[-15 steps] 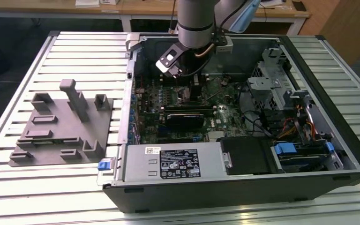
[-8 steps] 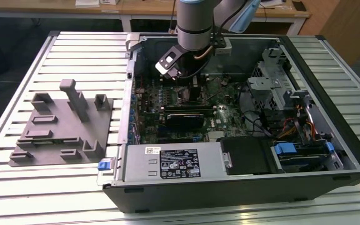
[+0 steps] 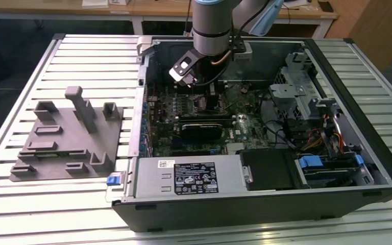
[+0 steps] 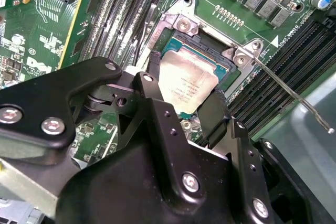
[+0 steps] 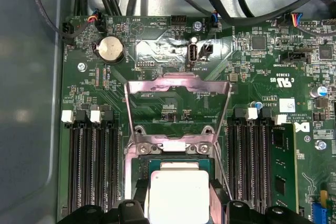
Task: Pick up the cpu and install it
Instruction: 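Place the cpu into insertion slot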
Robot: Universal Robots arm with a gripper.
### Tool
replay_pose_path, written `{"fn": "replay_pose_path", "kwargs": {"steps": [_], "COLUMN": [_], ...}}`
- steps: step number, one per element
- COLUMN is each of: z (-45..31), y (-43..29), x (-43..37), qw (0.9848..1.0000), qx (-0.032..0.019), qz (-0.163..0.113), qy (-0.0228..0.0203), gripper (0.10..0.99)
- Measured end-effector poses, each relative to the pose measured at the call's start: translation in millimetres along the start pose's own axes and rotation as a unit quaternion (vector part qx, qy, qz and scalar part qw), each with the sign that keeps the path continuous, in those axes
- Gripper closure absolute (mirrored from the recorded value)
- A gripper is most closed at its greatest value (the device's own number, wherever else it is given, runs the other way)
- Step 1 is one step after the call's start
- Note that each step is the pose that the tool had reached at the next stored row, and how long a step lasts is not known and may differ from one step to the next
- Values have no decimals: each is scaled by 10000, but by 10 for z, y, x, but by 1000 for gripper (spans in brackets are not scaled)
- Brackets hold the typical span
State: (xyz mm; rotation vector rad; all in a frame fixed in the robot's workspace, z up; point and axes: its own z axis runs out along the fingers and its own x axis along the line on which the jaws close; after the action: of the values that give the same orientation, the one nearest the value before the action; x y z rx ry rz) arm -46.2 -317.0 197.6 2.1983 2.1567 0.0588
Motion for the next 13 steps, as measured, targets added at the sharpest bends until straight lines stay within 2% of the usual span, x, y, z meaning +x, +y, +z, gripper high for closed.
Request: {"fn": "replay_pose_path", "kwargs": {"steps": [13], "z": [23], "y": [-4], "x": [19], "qw": [10000], "qx": [0], "qz": [2], "qy": [13], "gripper": [549]}}
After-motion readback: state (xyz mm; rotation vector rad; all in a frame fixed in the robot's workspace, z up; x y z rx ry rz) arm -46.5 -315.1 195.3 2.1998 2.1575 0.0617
